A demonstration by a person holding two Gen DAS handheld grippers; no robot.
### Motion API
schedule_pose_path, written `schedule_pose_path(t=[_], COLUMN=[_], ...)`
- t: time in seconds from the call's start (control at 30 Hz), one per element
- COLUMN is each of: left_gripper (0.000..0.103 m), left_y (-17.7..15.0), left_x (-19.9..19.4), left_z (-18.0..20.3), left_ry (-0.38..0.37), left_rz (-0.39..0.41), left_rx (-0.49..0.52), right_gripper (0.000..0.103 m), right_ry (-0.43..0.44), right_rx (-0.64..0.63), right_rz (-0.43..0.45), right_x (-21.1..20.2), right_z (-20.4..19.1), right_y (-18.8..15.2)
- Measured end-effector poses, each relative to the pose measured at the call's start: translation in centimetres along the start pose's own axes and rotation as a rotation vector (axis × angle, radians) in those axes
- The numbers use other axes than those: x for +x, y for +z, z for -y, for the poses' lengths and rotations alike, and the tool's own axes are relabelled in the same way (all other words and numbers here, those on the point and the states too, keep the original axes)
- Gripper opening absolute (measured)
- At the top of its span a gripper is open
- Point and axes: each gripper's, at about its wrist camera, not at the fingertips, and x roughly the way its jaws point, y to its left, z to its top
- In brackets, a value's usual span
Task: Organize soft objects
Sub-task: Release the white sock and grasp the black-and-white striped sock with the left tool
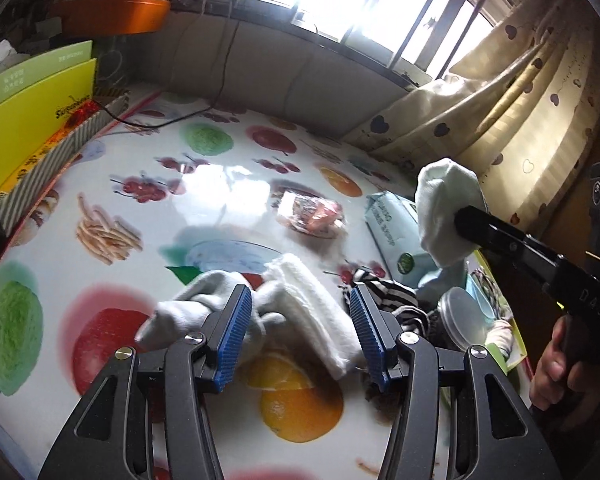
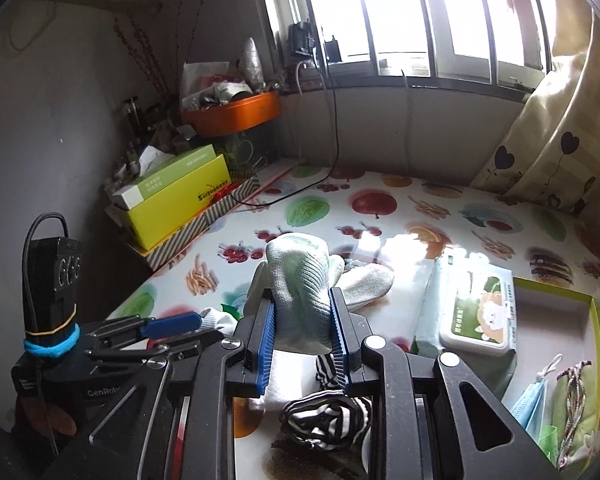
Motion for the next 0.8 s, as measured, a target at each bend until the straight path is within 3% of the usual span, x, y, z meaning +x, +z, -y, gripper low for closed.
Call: schedule_pose_path(t=[0.23, 0.47, 0.8], left_gripper=[0.052, 0.053, 0.053], left_y=[-1.6, -2.0, -3.4], left_x=[2.8, 3.4, 6.1], left_z=[2.4, 6.0, 8.8], left_ry=[-0.054, -0.099, -0.043], left_rz=[-0.101, -0.123, -0.191], left_rx=[-0.014, 0.124, 0.293], right_gripper=[0.024, 0.024, 0.024], right_ry=[-0.02, -0.022, -0.029], right_rx=[0.016, 0.033, 0.051], right_rz=[0.017, 0.029, 0.048], right_x=[-1.9, -2.9, -4.1], right_z=[1.8, 2.9, 3.9], right_y=[-0.6, -1.0, -1.4])
